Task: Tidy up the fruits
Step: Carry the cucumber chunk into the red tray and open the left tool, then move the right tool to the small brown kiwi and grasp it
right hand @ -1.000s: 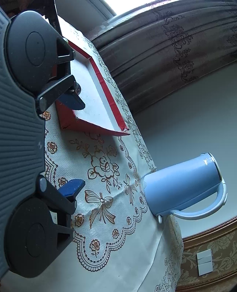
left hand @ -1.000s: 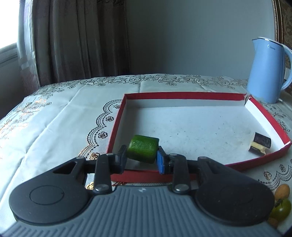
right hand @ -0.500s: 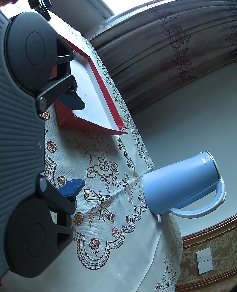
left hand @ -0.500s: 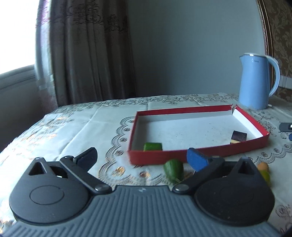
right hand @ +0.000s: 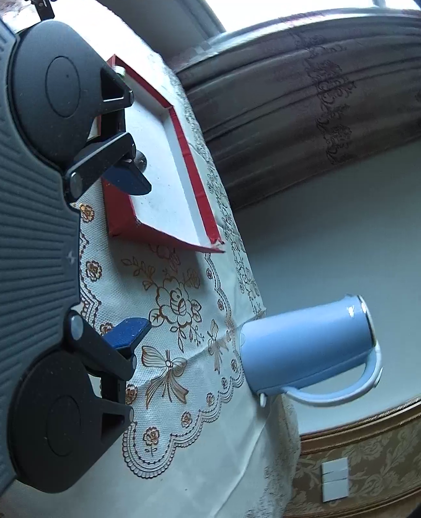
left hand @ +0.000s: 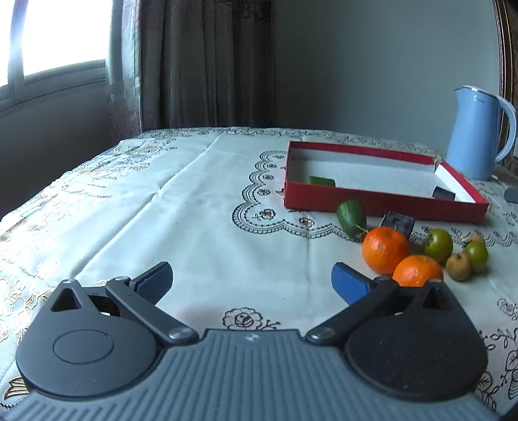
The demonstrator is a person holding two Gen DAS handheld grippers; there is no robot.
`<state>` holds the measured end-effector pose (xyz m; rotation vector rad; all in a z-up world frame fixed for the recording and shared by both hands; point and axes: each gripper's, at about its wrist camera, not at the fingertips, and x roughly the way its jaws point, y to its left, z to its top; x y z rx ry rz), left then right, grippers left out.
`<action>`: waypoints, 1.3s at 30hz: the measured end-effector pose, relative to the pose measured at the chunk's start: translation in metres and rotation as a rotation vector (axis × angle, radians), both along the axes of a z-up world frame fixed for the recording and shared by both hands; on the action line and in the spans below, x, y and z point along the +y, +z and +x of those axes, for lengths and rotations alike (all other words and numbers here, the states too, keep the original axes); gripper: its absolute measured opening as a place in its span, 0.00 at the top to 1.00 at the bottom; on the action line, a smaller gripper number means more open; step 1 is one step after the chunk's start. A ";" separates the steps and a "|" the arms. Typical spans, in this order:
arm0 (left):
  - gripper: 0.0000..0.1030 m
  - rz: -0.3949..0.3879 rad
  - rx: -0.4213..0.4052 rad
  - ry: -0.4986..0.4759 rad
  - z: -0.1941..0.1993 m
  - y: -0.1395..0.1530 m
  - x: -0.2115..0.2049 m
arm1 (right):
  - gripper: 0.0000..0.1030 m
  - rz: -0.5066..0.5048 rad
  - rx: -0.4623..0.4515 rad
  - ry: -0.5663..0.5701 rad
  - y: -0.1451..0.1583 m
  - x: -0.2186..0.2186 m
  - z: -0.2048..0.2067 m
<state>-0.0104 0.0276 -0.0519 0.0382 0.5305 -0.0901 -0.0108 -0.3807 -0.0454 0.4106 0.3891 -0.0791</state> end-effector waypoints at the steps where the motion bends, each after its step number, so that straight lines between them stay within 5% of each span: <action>1: 0.00 0.001 0.007 0.004 0.002 0.000 0.001 | 0.19 -0.017 0.005 0.016 0.002 0.004 0.000; 8: 0.00 -0.039 0.107 0.007 0.018 -0.007 0.009 | 0.20 -0.145 0.059 0.160 0.005 0.038 0.000; 21: 0.00 0.115 0.110 0.000 0.017 -0.009 -0.015 | 0.25 -0.338 0.142 0.247 0.003 0.074 0.011; 33: 0.00 0.044 0.145 -0.006 0.023 -0.011 -0.005 | 0.47 -0.352 0.135 0.321 0.009 0.092 0.014; 39: 0.00 0.035 0.148 -0.007 0.023 -0.010 -0.005 | 0.51 -0.271 0.152 0.363 0.008 0.093 0.015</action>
